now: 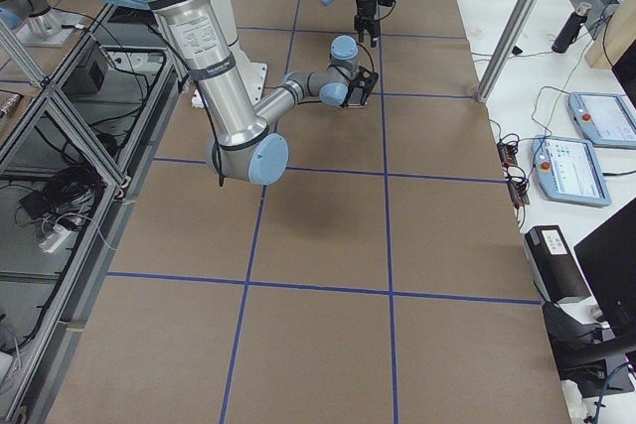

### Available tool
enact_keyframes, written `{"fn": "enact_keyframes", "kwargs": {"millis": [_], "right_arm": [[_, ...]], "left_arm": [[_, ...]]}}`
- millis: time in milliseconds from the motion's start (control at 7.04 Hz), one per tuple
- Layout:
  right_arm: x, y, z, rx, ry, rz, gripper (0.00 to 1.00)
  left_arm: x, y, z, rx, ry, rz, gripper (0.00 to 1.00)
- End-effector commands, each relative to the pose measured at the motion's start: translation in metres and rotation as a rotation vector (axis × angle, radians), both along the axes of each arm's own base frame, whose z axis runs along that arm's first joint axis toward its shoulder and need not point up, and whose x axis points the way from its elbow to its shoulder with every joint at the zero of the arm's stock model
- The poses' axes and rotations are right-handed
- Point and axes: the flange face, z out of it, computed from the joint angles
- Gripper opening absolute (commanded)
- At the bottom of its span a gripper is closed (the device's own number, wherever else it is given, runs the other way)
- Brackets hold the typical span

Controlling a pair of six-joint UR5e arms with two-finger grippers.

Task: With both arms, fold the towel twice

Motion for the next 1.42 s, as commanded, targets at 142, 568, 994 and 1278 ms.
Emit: {"fn": "enact_keyframes", "kwargs": {"millis": [142,568,994,1278], "right_arm": [[-0.019,0.021,0.001,0.049,0.029,-0.064,0.99],[-0.024,0.026,0.003,0.057,0.034,-0.078,0.90],[-0.026,0.024,0.008,0.054,0.043,-0.077,0.65],[-0.027,0.023,0.011,0.050,0.047,-0.078,0.65]], "left_arm": [[-0.009,-0.006,0.001,0.006,-0.001,0.006,1.00],[-0.011,-0.007,0.006,0.002,-0.005,0.003,1.00],[-0.010,-0.008,0.009,0.001,-0.009,0.002,1.00],[-0.011,-0.008,0.009,0.006,-0.009,0.004,1.00]]}}
